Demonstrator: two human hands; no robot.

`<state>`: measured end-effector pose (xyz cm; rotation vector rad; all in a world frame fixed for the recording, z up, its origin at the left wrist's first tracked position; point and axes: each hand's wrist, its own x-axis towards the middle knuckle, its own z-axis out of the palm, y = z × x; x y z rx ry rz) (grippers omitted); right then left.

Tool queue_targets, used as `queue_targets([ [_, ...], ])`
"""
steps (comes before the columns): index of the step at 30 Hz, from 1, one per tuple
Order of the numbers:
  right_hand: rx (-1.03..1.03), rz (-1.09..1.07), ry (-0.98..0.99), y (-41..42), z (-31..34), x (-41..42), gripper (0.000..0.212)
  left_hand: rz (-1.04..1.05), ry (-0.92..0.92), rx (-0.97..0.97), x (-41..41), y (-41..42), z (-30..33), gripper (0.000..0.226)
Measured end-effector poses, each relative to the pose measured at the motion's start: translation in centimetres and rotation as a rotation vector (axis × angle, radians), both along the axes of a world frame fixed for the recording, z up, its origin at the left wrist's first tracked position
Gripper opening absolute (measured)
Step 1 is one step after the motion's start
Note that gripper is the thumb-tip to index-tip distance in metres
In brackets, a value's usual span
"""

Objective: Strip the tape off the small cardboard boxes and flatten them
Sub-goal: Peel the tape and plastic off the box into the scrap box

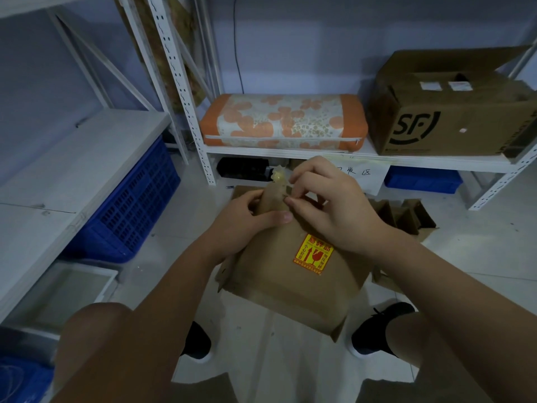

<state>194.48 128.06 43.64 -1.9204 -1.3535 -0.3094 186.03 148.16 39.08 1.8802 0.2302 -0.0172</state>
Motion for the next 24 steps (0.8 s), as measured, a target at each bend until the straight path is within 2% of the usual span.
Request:
queue_targets([
  [6,0.053,0.012,0.091,-0.4,0.6,0.0,0.014,-0.021,0.019,-0.127,0.0,-0.2,0.6,0.091],
  [11,0.097,0.03,0.107,-0.4,0.7,-0.8,0.017,-0.045,0.031,-0.142,0.0,-0.2,0.9,0.085],
  [17,0.171,0.061,0.409,0.0,0.4,-0.9,0.012,-0.026,0.014,-0.05,-0.1,-0.4,0.4,0.096],
  [21,0.298,0.064,0.586,-0.5,0.8,-0.3,0.011,-0.016,-0.002,-0.065,-0.7,-0.2,0.0,0.101],
  [24,0.202,0.043,0.582,-0.6,0.9,0.1,0.019,0.014,-0.022,-0.068,-1.1,-0.6,-0.7,0.105],
])
